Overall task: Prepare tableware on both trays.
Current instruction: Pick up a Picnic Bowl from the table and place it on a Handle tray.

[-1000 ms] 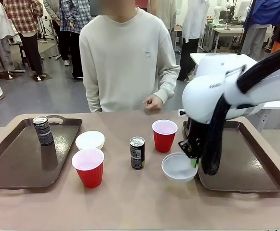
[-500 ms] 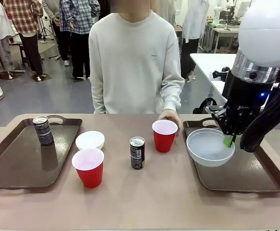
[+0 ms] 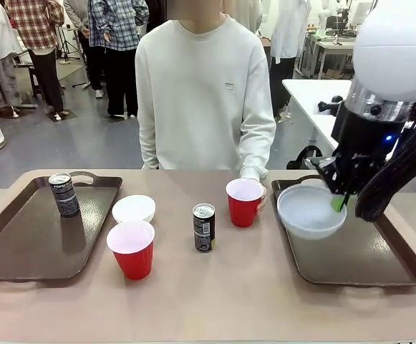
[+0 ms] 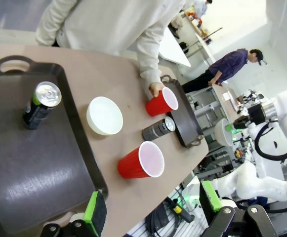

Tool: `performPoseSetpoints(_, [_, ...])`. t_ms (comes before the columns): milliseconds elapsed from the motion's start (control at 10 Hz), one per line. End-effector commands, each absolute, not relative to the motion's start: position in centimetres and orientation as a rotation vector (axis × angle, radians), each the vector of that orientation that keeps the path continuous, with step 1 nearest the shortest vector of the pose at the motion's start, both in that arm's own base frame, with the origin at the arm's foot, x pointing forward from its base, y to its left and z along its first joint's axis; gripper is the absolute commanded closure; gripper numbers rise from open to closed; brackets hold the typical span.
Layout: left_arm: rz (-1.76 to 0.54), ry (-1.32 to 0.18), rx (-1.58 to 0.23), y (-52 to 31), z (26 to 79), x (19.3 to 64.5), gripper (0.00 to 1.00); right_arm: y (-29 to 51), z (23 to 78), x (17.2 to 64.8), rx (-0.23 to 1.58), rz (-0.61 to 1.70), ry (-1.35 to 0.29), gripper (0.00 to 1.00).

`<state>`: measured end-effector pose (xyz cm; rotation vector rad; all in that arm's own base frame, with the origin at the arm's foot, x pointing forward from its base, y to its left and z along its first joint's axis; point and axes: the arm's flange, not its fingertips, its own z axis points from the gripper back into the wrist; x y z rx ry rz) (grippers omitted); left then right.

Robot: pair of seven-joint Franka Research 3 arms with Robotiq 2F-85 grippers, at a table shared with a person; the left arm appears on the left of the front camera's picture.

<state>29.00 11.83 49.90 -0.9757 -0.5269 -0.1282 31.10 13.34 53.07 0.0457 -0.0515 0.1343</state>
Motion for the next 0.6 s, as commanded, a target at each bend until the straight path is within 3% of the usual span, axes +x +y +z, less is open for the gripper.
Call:
performPoseSetpoints(0, [-0.136,-0.537,-0.984,11.8,49.9,29.1,0.00,9.9,51.4,34.3,0.032,0.068,-0.141,0.96])
performPoseSetpoints(500, [-0.136,-0.537,-0.984,11.8,49.9,29.1,0.00,3.6,50.2,37.5,0.022,-0.135,-0.162,0.96])
